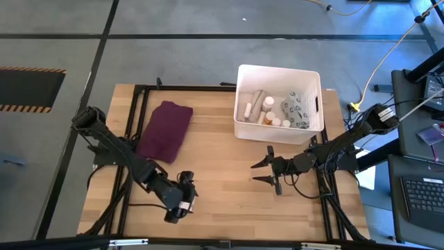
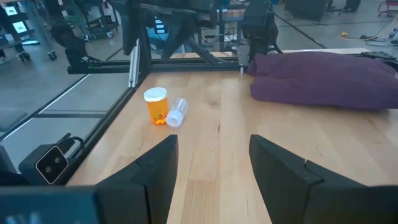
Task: Pick & place medical supplies in basket/bin
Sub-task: Put the orange pill bottle into the white bin
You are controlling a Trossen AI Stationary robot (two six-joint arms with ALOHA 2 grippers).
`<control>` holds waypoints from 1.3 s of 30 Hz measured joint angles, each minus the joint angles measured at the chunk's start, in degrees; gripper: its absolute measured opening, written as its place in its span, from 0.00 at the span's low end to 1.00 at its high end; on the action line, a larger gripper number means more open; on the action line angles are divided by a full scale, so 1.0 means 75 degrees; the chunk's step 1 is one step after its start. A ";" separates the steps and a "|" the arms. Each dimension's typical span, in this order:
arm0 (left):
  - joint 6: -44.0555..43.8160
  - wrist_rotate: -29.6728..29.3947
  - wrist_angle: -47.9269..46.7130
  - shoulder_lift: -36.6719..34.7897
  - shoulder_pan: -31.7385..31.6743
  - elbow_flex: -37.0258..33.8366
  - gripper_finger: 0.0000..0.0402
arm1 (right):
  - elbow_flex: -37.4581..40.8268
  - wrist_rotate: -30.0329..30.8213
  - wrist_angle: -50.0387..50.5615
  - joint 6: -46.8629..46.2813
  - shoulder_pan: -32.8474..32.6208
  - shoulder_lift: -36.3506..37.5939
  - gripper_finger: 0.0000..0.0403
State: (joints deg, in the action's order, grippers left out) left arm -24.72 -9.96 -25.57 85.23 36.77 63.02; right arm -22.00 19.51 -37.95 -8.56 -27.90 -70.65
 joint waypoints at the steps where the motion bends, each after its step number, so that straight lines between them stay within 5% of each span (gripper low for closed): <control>1: 0.0001 0.0102 -0.0112 0.0000 -0.0045 0.0000 0.77 | 0.0000 0.0002 0.0003 0.0002 0.0000 0.0000 0.50; 15: 0.0198 0.1708 -0.0451 0.0003 -0.0148 0.0000 0.84 | 0.0000 0.0002 0.0017 -0.0192 0.0000 0.0000 0.50; 21: 0.0006 0.1601 -0.0390 0.0003 -0.0052 0.0003 0.84 | 0.0000 0.0000 0.0020 -0.0192 0.0000 0.0000 0.50; 32: 0.0118 -0.0170 -0.0377 0.0012 0.0268 0.0003 0.84 | -0.0002 0.0000 0.0044 -0.0273 0.0000 -0.0001 0.50; 39: -0.0667 -0.2241 0.0112 0.0061 0.1307 0.0003 0.84 | -0.0003 0.0000 0.0082 -0.0639 0.0000 -0.0318 0.50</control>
State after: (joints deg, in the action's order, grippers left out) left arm -29.72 -26.77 -24.72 85.69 46.57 63.05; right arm -22.02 19.51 -37.34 -13.35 -27.90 -73.04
